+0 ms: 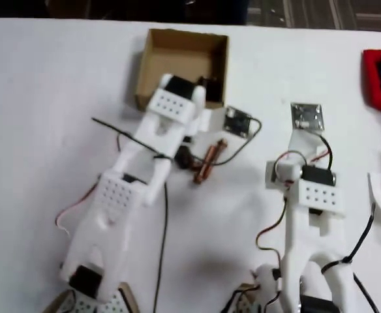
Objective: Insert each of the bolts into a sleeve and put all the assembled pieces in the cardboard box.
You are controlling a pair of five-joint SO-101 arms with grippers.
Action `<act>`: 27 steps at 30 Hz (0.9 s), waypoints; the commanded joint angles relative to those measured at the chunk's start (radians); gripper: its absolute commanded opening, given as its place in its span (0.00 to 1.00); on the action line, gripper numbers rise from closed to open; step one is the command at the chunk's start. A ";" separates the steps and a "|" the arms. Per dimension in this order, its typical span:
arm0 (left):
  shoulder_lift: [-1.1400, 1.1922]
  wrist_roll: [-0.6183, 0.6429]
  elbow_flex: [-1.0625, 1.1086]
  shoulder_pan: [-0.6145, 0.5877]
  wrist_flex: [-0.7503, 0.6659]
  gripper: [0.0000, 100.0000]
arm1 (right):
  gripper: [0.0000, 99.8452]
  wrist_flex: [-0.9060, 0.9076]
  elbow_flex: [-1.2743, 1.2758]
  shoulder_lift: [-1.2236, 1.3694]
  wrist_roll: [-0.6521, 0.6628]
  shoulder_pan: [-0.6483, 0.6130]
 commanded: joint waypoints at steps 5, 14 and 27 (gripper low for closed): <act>0.080 -0.034 0.010 0.043 -0.021 0.17 | 0.02 -0.015 -0.005 -0.041 -0.008 0.012; 0.081 -0.037 0.012 0.051 0.029 0.17 | 0.02 -0.015 -0.005 -0.041 -0.008 0.013; 0.081 0.041 0.010 0.032 0.054 0.03 | 0.02 -0.015 -0.005 -0.041 -0.008 0.013</act>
